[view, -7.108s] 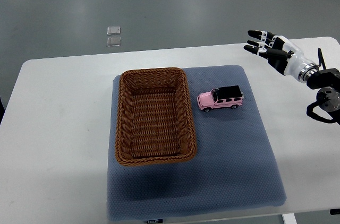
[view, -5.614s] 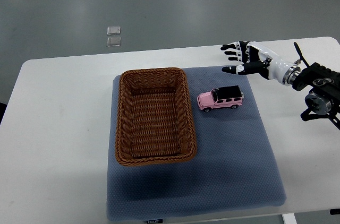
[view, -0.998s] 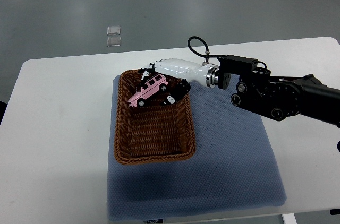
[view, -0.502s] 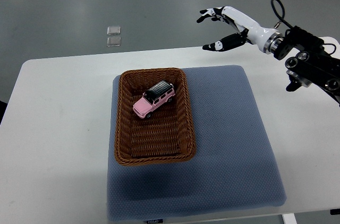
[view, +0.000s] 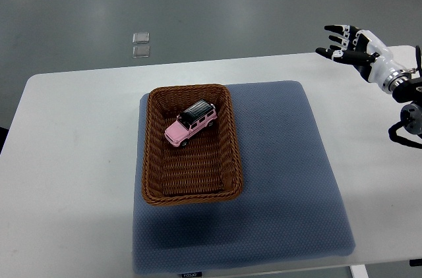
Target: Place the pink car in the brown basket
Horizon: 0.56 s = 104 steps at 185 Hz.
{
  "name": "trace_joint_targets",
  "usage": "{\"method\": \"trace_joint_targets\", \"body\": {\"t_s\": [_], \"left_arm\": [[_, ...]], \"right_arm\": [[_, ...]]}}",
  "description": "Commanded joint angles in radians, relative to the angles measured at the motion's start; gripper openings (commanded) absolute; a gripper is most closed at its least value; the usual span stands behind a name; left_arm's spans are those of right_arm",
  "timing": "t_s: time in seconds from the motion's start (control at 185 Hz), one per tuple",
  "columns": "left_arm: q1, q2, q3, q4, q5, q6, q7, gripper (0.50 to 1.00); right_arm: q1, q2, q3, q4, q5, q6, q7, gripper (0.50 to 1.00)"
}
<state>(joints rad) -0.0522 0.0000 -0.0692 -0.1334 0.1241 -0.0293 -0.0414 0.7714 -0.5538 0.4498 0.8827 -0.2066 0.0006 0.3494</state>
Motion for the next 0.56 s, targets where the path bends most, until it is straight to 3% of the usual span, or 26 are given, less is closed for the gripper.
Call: {"method": "trace_joint_targets", "body": {"t_s": [0.0, 0.555], "left_arm": [[0.0, 0.0, -0.001, 0.0, 0.0, 0.0, 0.0, 1.0], [0.0, 0.0, -0.008, -0.002, 0.0, 0.0, -0.003, 1.0]], "right_arm": [[-0.015, 0.008, 0.0, 0.001, 0.05, -0.001, 0.005, 0.897], [-0.046, 0.064, 0.076, 0.001, 0.059, 0.009, 0.008, 0.913]]}}
